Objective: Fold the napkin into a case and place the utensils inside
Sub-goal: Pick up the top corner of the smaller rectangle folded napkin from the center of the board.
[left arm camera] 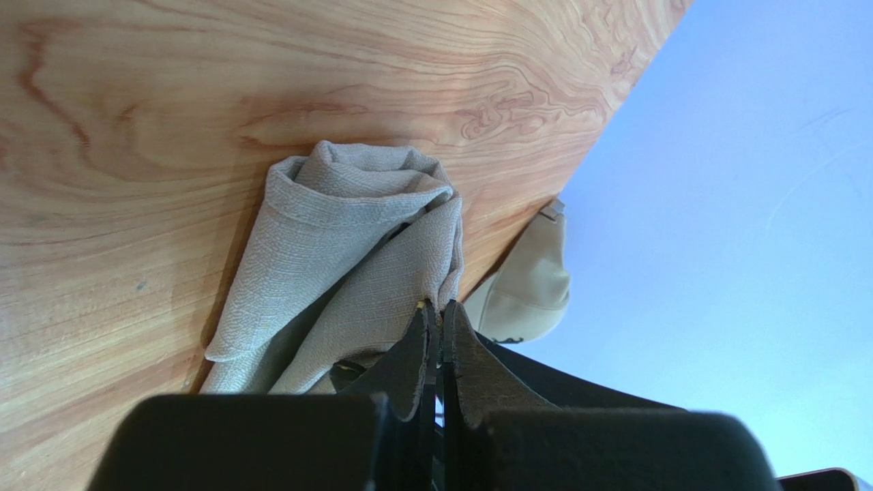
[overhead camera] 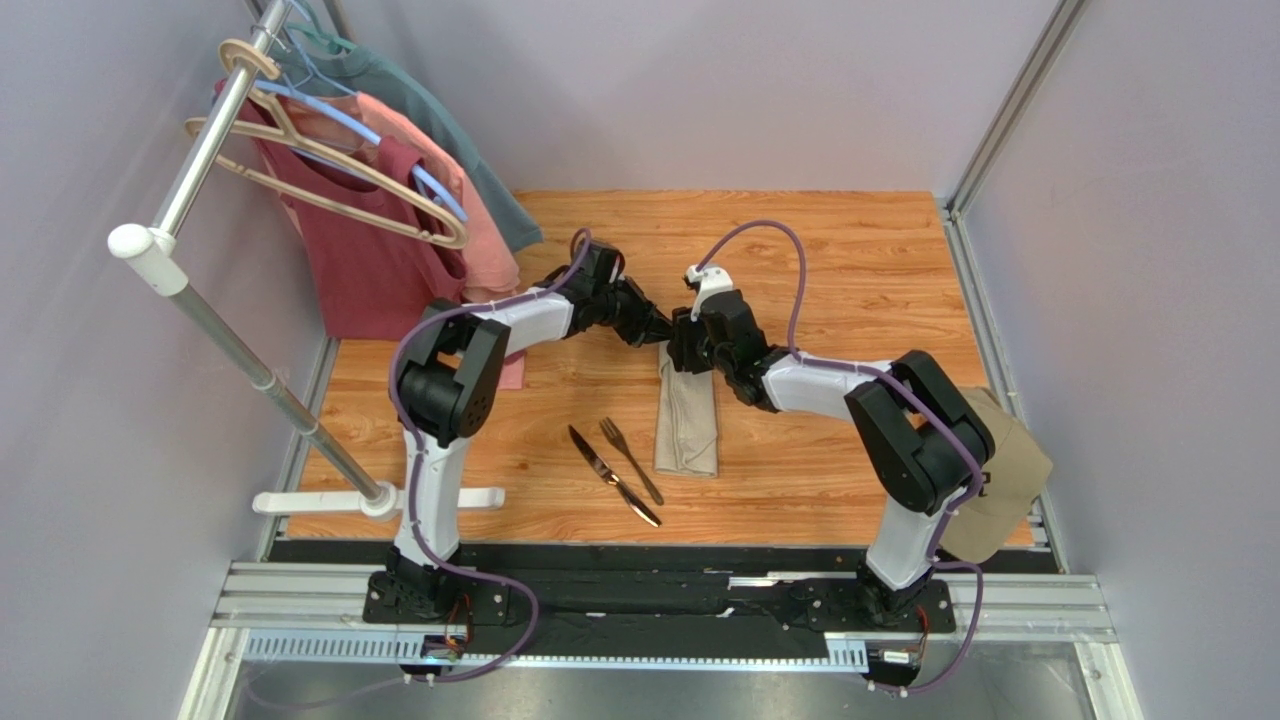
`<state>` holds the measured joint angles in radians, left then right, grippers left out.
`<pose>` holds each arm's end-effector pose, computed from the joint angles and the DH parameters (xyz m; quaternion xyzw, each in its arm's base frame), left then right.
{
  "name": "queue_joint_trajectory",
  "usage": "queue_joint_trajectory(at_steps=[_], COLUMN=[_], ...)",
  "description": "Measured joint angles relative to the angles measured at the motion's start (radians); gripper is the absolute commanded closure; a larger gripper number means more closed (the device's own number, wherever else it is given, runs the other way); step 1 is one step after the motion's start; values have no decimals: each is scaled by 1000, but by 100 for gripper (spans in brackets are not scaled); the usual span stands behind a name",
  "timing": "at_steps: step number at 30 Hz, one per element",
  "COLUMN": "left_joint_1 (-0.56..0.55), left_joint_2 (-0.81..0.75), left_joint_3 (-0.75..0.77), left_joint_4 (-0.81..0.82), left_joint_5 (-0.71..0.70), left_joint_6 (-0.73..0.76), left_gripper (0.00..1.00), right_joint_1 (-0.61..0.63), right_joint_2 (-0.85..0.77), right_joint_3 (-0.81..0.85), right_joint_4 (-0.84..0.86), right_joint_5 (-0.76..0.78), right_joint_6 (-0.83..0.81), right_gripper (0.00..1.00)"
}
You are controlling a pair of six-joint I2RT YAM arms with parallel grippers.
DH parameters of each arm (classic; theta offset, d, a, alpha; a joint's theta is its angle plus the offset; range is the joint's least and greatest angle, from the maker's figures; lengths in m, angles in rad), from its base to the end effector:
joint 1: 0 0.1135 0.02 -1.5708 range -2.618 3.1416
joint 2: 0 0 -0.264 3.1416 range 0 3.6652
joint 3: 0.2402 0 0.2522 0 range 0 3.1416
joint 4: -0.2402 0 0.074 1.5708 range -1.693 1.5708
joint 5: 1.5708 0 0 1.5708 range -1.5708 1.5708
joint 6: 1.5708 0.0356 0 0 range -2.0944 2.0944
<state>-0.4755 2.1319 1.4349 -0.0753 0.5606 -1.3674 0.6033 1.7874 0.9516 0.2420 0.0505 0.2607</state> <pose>0.4016 -0.2281 0.1531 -0.2849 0.8452 -0.4517 0.0229 0.3109 0.2120 0.1685 -0.1388 0.8719 0.1762 0.4354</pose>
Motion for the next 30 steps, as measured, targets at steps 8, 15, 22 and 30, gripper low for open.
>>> queue_joint_trajectory(at_steps=[8,15,22,30], left_joint_1=[2,2,2,0], left_joint_2=[-14,-35,-48,-51], left_joint_3=[-27,-48,-56,-64], left_joint_4=[17,23,25,32], left_joint_5=[-2,-16,-23,-29], left_joint_6=[-49,-80,-95,-96], left_gripper=[100,100,100,100], right_joint_1=[0,4,7,5], right_joint_2=[0,1,1,1], right_joint_3=[-12,-34,-36,-36], right_joint_4=[23,64,71,67], right_joint_5=[-10,-13,-2,1], right_joint_6=[16,34,40,43], right_gripper=[60,63,88,100])
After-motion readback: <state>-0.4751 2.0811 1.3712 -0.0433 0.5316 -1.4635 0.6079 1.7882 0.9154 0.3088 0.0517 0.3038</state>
